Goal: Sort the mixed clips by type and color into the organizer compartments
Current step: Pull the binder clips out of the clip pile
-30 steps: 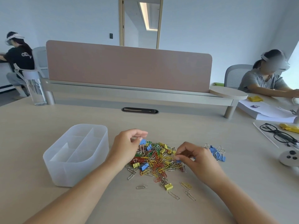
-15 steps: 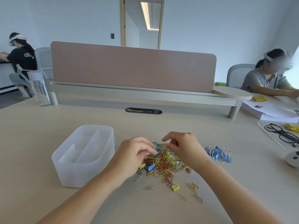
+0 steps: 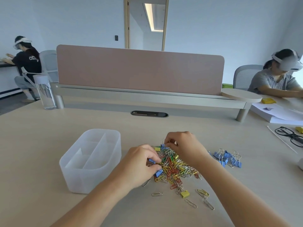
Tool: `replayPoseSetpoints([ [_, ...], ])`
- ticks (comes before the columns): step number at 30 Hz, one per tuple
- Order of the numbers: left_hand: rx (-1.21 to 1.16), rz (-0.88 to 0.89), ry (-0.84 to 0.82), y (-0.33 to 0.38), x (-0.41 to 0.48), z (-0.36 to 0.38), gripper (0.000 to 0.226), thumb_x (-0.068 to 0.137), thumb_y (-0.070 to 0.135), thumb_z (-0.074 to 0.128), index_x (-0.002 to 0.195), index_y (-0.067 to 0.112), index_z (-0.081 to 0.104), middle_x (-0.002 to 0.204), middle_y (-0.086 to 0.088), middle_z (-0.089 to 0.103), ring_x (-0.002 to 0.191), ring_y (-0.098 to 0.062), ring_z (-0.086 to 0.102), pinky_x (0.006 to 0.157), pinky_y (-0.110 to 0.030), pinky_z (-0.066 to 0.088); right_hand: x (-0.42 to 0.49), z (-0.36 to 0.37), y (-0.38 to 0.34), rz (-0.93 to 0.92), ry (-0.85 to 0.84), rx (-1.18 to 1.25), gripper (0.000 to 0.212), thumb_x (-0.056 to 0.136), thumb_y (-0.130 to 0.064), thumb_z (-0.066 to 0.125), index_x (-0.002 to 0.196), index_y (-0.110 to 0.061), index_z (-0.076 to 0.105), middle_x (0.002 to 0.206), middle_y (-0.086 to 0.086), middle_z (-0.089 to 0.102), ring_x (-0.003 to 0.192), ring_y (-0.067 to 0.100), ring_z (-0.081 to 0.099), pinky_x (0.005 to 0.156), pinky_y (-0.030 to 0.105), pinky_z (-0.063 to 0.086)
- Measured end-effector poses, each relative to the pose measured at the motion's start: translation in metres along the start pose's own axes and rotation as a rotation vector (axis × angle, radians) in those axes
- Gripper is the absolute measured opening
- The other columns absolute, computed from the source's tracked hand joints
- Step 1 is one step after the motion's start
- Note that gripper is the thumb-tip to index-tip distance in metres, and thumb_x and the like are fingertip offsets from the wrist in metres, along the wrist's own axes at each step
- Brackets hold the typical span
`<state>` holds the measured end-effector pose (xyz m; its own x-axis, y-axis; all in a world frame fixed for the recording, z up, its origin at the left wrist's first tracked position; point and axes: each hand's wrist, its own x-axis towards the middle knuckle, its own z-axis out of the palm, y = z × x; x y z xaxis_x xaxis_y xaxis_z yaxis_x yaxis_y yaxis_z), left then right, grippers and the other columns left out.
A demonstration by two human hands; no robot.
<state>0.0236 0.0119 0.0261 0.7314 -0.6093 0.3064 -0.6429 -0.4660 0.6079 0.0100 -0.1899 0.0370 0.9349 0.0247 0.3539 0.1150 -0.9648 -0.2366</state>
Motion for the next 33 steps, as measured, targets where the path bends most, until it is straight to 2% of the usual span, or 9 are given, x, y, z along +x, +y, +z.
replayPoseSetpoints([
  [2, 0.005, -0.028, -0.021, 0.001, -0.001, 0.001, 0.033, 0.070, 0.043, 0.084, 0.097, 0.027, 0.077, 0.101, 0.021, 0.061, 0.093, 0.004, 0.057, 0.083, -0.014, 0.045, -0.007, -0.001, 0.003, -0.025, 0.128, 0.042, 0.005, 0.090, -0.021, 0.065, 0.086, -0.019, 0.068, 0.082, -0.010, 0.069, 0.063, 0.003, 0.051, 0.061, 0.015, 0.040],
  [4, 0.045, -0.036, -0.033, 0.004, -0.002, 0.001, 0.041, 0.064, 0.047, 0.086, 0.098, 0.027, 0.076, 0.101, 0.022, 0.059, 0.093, 0.003, 0.055, 0.081, -0.015, 0.043, -0.014, -0.001, 0.005, -0.036, 0.158, 0.057, 0.005, 0.089, -0.021, 0.066, 0.085, -0.019, 0.067, 0.081, -0.011, 0.068, 0.063, 0.004, 0.052, 0.062, 0.022, 0.045],
  [10, 0.175, 0.013, -0.089, 0.005, -0.001, 0.004, 0.026, 0.073, 0.038, 0.082, 0.095, 0.025, 0.076, 0.097, 0.021, 0.053, 0.092, -0.001, 0.046, 0.069, -0.008, 0.031, -0.030, 0.003, 0.009, 0.148, 0.143, 0.258, 0.006, 0.088, -0.025, 0.070, 0.082, -0.025, 0.070, 0.073, -0.015, 0.067, 0.062, 0.003, 0.058, 0.061, 0.020, 0.050],
  [16, 0.189, 0.087, -0.072, 0.004, -0.003, 0.009, 0.019, 0.080, 0.040, 0.076, 0.090, 0.024, 0.077, 0.092, 0.018, 0.054, 0.090, 0.000, 0.045, 0.069, -0.006, 0.030, -0.040, -0.004, 0.011, 0.238, 0.131, 0.397, 0.011, 0.085, -0.023, 0.073, 0.075, -0.026, 0.071, 0.067, -0.011, 0.065, 0.058, 0.002, 0.053, 0.054, 0.013, 0.043],
  [20, 0.207, 0.158, 0.007, 0.006, -0.004, 0.009, 0.013, 0.088, 0.030, 0.069, 0.080, 0.023, 0.077, 0.089, 0.017, 0.058, 0.090, 0.000, 0.047, 0.072, -0.004, 0.030, -0.048, -0.006, 0.012, 0.241, 0.123, 0.414, 0.011, 0.086, -0.024, 0.072, 0.076, -0.026, 0.070, 0.069, -0.008, 0.067, 0.056, 0.006, 0.055, 0.051, 0.017, 0.046],
  [26, 0.149, 0.325, 0.234, 0.003, -0.002, 0.002, 0.007, 0.077, 0.011, 0.080, 0.076, 0.017, 0.076, 0.086, 0.014, 0.063, 0.084, -0.001, 0.054, 0.072, -0.012, 0.043, -0.064, -0.007, 0.013, 0.248, 0.078, 0.424, 0.010, 0.087, -0.022, 0.071, 0.079, -0.026, 0.069, 0.070, -0.009, 0.068, 0.051, 0.007, 0.053, 0.046, 0.020, 0.048],
  [29, 0.147, 0.438, 0.334, 0.005, -0.002, 0.003, 0.011, 0.079, 0.009, 0.077, 0.071, 0.013, 0.070, 0.086, 0.009, 0.063, 0.081, -0.007, 0.055, 0.071, -0.011, 0.043, -0.063, -0.010, 0.009, 0.390, 0.062, 0.730, 0.008, 0.090, -0.015, 0.067, 0.083, -0.015, 0.071, 0.073, -0.001, 0.073, 0.059, 0.009, 0.060, 0.053, 0.024, 0.054],
  [31, 0.150, 0.481, 0.371, 0.002, -0.001, 0.005, 0.012, 0.081, 0.010, 0.075, 0.071, 0.012, 0.070, 0.086, 0.008, 0.064, 0.080, -0.010, 0.056, 0.070, -0.014, 0.044, -0.060, -0.013, 0.009, 0.534, -0.003, 1.029, 0.010, 0.093, -0.010, 0.062, 0.088, -0.005, 0.070, 0.077, 0.009, 0.073, 0.058, 0.014, 0.058, 0.051, 0.021, 0.049],
  [33, 0.058, 0.385, 0.349, 0.001, 0.001, 0.009, 0.009, 0.078, 0.010, 0.079, 0.073, 0.015, 0.074, 0.085, 0.013, 0.066, 0.080, -0.005, 0.059, 0.069, -0.018, 0.049, -0.061, -0.017, 0.012, 0.632, -0.076, 1.242, 0.012, 0.094, -0.007, 0.058, 0.091, -0.001, 0.068, 0.077, 0.012, 0.070, 0.053, 0.013, 0.051, 0.048, 0.018, 0.044],
])
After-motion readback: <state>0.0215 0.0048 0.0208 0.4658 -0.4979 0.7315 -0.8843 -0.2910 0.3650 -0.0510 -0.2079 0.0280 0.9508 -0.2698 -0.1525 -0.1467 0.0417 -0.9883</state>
